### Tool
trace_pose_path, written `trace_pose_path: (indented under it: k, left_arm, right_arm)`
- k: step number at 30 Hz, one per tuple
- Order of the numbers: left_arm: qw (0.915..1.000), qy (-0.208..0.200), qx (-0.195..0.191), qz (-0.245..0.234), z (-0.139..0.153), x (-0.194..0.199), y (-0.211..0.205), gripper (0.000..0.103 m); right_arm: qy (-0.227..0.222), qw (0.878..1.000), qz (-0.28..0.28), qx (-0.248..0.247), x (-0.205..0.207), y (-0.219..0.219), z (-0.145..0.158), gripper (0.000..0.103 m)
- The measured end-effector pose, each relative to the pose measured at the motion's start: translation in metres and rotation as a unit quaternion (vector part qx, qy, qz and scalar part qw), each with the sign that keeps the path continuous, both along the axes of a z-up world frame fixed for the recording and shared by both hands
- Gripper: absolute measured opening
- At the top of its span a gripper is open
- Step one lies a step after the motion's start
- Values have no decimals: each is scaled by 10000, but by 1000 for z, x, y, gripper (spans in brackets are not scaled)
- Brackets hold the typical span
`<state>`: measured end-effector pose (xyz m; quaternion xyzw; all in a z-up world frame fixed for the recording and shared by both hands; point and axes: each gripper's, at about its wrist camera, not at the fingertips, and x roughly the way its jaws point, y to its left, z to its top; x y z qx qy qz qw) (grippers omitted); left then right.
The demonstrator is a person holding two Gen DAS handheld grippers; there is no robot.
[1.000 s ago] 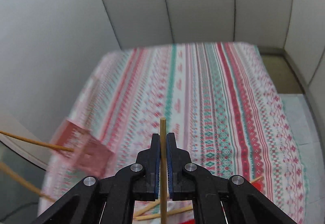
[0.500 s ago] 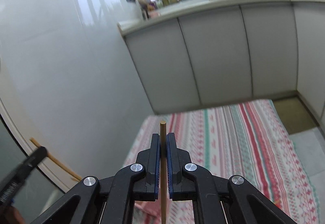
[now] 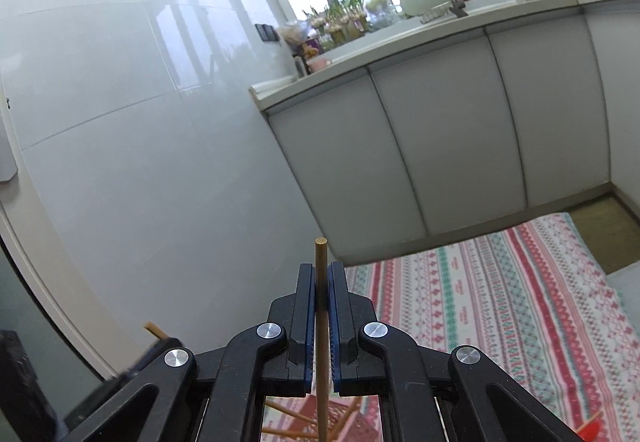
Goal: Organize utensils
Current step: 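Lower both held chopsticks into the pink basket and open both tools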
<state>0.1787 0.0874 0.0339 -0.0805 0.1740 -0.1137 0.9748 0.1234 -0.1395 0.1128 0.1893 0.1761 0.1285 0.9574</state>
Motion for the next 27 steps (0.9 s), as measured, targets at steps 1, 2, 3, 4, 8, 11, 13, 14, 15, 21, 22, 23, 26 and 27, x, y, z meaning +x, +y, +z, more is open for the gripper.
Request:
trace_pose_path:
  k: [1, 2, 3, 4, 8, 11, 13, 14, 15, 21, 22, 23, 26, 27]
  left_arm:
    - [10000, 41, 17, 2, -2, 2, 0, 8]
    - [9999, 88, 47, 12, -4, 4, -1, 8]
    - [9999, 138, 77, 20, -5, 6, -2, 8]
    - [9998, 190, 114, 20, -7, 7, -3, 8]
    - [9988, 415, 242, -21, -15, 13, -8, 8]
    - [9976, 555, 411, -64, -22, 16, -13, 8]
    - [9966, 654, 501, -97, -26, 17, -17, 8]
    - [9961, 698, 531, -102, -28, 17, -17, 8]
    - [9957, 739, 545, -108, -29, 19, -18, 8]
    - [9938, 997, 491, -99, -36, 25, -15, 8]
    - [9934, 1032, 488, -92, -37, 26, -14, 8]
    - [9930, 1067, 497, -76, -38, 26, -14, 8]
    - [9926, 1101, 500, -69, -37, 26, -14, 11]
    - [9926, 1100, 507, -68, -36, 24, -13, 12]
  right_arm:
    - [-7, 10000, 0, 7, 2, 1, -1, 5]
    - [-12, 10000, 1, 9, 4, 3, -3, 5]
    - [-7, 10000, 8, 8, 5, 5, -5, 4]
    - [-5, 10000, 21, 3, 8, 7, -9, 4]
    - [75, 9997, 94, -221, 20, 22, -25, 5]
    - [-21, 9988, 84, -481, 24, 32, -34, 4]
    - [-75, 9984, 127, -548, 24, 33, -36, 5]
    - [-68, 9986, 140, -512, 25, 32, -36, 5]
    - [-73, 9987, 133, -480, 25, 31, -37, 5]
    - [-126, 9994, 67, -310, 28, 23, -36, 5]
    - [-142, 9995, 66, -285, 28, 23, -35, 5]
    - [-155, 9995, 68, -273, 28, 23, -35, 5]
    - [-178, 9994, 134, -251, 29, 25, -34, 5]
    - [-170, 9994, 152, -267, 30, 26, -35, 5]
